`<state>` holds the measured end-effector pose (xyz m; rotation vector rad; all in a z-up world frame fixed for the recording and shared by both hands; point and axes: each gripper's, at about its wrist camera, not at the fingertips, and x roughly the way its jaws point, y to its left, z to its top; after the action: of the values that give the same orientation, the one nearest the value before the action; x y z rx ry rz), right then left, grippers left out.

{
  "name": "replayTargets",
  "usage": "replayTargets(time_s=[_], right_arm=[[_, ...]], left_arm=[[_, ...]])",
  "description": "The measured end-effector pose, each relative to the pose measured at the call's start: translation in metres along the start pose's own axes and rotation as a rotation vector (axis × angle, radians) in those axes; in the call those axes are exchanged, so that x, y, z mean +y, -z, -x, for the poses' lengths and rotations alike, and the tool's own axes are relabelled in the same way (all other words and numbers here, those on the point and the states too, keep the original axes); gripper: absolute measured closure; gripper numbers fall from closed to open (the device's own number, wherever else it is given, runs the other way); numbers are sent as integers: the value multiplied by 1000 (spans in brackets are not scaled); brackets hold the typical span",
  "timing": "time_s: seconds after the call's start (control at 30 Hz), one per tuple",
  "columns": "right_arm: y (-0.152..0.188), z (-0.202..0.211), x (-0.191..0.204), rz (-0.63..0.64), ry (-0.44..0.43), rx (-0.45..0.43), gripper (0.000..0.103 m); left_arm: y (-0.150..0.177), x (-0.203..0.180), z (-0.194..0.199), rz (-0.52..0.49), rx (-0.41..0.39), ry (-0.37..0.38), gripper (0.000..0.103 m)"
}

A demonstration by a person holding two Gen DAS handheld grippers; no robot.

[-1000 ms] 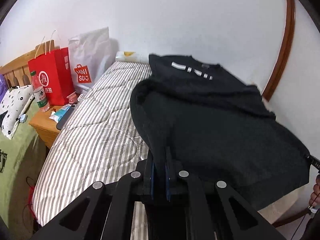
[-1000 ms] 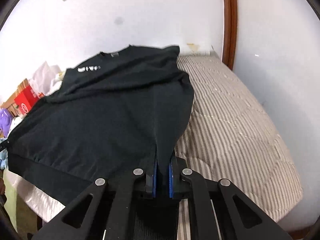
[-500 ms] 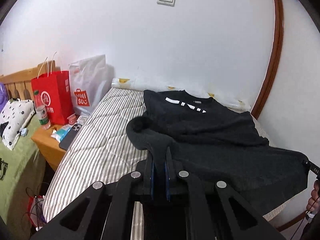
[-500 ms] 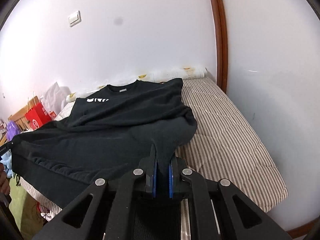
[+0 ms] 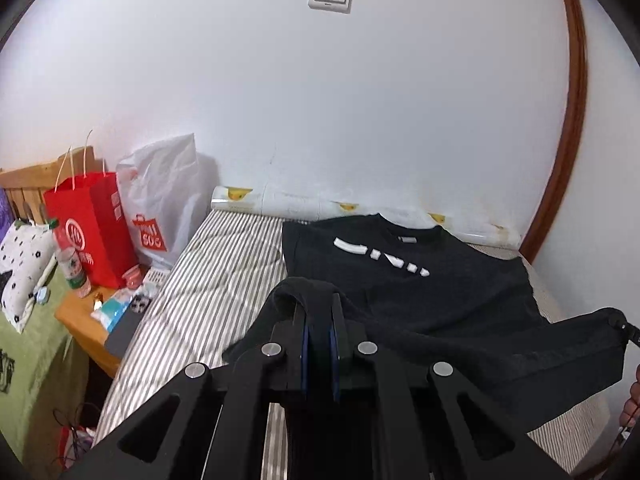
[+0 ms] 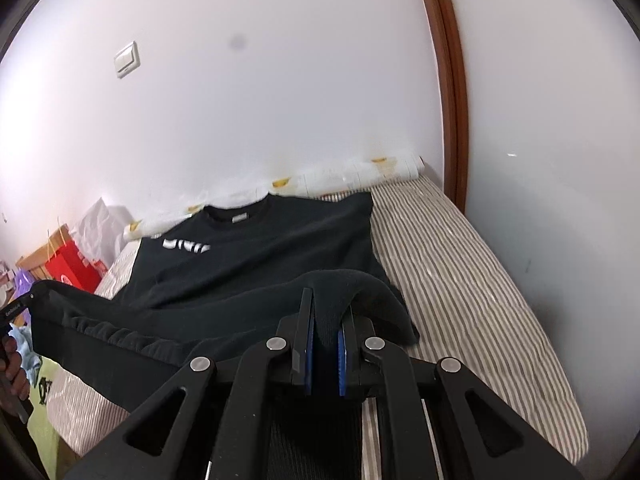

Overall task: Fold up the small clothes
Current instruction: 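Lift the held hem and fold it toward the collar with both grippers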

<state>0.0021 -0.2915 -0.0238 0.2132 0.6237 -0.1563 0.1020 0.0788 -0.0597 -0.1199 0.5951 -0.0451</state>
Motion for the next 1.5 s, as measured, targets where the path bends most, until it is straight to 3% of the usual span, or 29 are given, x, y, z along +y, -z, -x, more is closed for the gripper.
replayTargets(time_s=[0.27, 0.67, 1.13, 1.5], right_arm=[[-45, -65, 2, -22, -4, 12, 94], [-83, -170, 6, -24, -14, 30, 94], [-77, -268, -4, -98, 24, 104, 94], [-55, -289, 15, 58, 161, 98, 90]], left_arm=[[-33, -4, -67, 25, 10, -23, 95], [-60, -7, -174, 20, 77, -49, 94], [-40, -7, -261, 8, 176, -130, 90], [-20, -17, -271, -74, 175, -188, 84]])
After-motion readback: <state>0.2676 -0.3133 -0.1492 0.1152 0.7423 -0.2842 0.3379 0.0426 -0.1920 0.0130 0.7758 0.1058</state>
